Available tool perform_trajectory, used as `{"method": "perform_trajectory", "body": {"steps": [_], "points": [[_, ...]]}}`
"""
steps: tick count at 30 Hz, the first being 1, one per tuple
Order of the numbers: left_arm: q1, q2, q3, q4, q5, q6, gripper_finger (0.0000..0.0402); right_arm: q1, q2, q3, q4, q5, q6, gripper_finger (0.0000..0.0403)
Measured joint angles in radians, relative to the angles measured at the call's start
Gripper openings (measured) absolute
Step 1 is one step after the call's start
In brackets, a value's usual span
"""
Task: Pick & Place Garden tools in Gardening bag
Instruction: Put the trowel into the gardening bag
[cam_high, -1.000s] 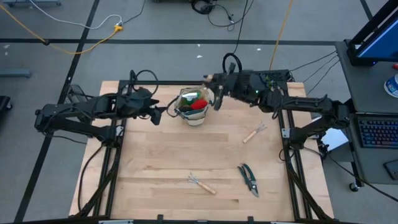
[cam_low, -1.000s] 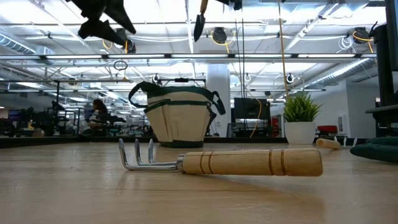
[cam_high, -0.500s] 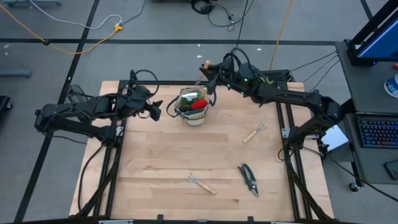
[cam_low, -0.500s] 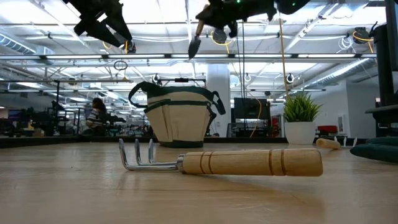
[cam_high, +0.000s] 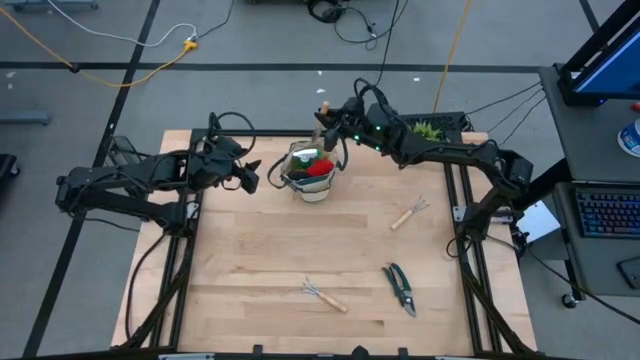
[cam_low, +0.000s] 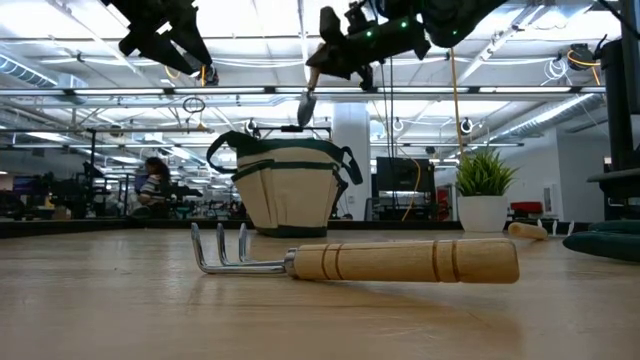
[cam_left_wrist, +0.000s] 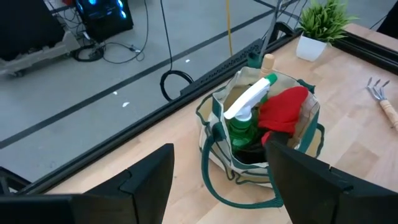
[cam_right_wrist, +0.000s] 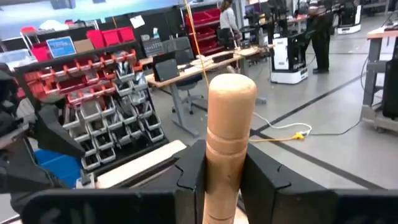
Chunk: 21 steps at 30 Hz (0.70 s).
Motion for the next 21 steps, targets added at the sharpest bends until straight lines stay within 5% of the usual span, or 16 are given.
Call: {"method": "perform_trajectory", "body": {"steps": [21], "points": [[0.000, 0.000, -0.312, 0.401, 0.029, 0.020, 0.0264, -0.031, 0.110, 0.000, -0.018, 0.022, 0.106, 0.0062]]}}
